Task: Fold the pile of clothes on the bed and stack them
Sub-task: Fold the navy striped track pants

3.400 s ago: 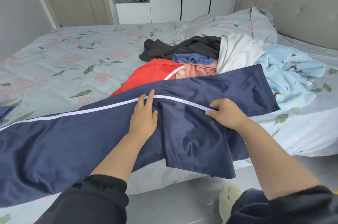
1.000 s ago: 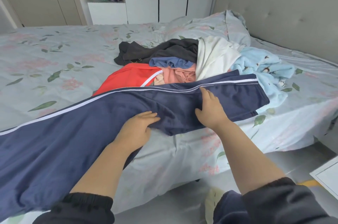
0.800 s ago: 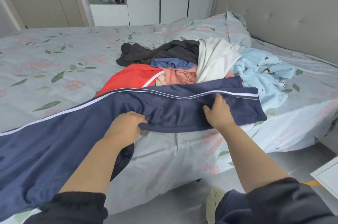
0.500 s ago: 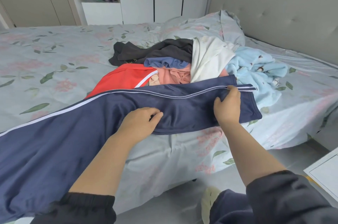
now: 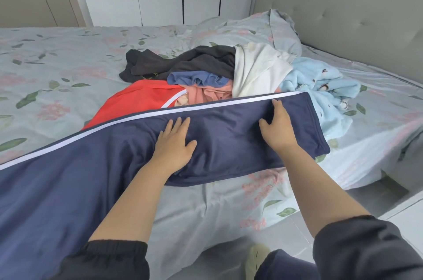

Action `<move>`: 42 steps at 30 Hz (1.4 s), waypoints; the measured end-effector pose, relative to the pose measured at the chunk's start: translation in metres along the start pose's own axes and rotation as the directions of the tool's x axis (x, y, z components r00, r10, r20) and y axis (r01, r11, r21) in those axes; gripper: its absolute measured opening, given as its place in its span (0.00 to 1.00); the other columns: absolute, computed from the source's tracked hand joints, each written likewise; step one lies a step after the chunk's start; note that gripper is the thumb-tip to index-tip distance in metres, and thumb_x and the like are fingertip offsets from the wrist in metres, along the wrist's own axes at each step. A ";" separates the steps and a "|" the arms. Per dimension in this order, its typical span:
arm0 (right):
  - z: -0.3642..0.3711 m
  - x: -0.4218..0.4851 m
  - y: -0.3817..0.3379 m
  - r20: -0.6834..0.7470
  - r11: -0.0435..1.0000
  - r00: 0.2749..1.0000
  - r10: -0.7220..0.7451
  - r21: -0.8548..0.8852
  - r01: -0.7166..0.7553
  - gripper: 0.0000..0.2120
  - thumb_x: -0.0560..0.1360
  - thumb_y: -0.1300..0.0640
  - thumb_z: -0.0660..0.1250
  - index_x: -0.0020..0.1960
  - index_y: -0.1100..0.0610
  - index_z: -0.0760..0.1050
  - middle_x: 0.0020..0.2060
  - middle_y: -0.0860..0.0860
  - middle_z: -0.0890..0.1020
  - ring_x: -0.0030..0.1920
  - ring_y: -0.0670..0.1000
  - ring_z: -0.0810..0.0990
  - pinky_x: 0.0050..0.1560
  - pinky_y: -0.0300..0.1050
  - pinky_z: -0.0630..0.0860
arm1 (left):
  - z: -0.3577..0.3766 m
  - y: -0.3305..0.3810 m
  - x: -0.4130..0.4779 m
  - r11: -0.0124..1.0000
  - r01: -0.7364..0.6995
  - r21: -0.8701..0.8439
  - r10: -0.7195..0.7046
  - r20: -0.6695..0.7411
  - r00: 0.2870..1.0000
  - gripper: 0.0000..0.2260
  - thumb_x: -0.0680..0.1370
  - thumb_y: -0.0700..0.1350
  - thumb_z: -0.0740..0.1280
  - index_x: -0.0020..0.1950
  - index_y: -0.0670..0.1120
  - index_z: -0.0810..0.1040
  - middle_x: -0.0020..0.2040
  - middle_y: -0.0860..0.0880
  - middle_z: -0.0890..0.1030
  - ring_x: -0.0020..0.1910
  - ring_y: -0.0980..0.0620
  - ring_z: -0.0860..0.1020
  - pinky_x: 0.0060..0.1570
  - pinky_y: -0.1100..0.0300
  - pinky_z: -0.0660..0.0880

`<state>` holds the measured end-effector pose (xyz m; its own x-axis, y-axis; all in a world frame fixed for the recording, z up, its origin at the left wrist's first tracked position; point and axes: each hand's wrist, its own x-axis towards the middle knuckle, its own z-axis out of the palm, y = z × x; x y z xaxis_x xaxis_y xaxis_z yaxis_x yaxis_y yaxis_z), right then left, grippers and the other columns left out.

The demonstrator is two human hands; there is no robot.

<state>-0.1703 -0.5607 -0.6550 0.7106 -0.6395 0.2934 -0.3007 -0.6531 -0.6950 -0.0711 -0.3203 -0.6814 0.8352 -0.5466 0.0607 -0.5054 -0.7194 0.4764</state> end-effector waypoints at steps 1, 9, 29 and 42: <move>-0.003 -0.001 0.002 -0.080 1.000 0.997 0.006 0.020 -0.004 0.28 0.76 0.62 0.63 0.74 0.62 0.60 0.73 0.57 0.63 0.73 0.55 0.60 0.73 0.52 0.58 | 0.005 0.002 0.000 0.994 0.002 0.110 -0.005 0.027 1.000 0.28 0.82 0.52 0.56 0.79 0.52 0.47 0.79 0.50 0.45 0.78 0.49 0.42 0.75 0.47 0.45; -0.048 -0.025 0.039 -0.409 0.725 0.605 0.683 0.282 -0.628 0.23 0.73 0.62 0.62 0.68 0.59 0.65 0.66 0.59 0.66 0.66 0.61 0.65 0.61 0.54 0.66 | 0.047 0.054 -0.019 0.966 -0.200 0.164 0.199 0.021 0.980 0.26 0.81 0.58 0.52 0.78 0.56 0.50 0.79 0.52 0.42 0.77 0.49 0.38 0.73 0.43 0.42; -0.086 0.014 0.046 -0.163 0.682 0.771 0.616 0.600 -0.419 0.06 0.72 0.69 0.64 0.49 0.67 0.75 0.33 0.51 0.73 0.39 0.52 0.73 0.39 0.44 0.71 | 0.059 0.084 -0.025 0.958 -0.240 0.156 0.238 0.032 0.971 0.24 0.82 0.58 0.47 0.78 0.58 0.49 0.79 0.54 0.44 0.77 0.54 0.39 0.73 0.45 0.40; -0.073 0.018 0.069 -0.372 0.796 0.719 0.587 0.103 -0.596 0.36 0.70 0.65 0.65 0.75 0.57 0.54 0.73 0.58 0.57 0.71 0.60 0.60 0.69 0.54 0.61 | 0.082 0.109 -0.007 0.912 -0.311 0.268 0.255 0.223 0.941 0.26 0.81 0.60 0.47 0.78 0.59 0.45 0.79 0.54 0.43 0.77 0.54 0.41 0.73 0.48 0.37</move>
<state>-0.2250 -0.6471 -0.6495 0.0977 -0.9941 0.0473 -0.5975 -0.0966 -0.7960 -0.1503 -0.4300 -0.7024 0.6086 -0.7933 -0.0167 -0.7786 -0.6011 0.1803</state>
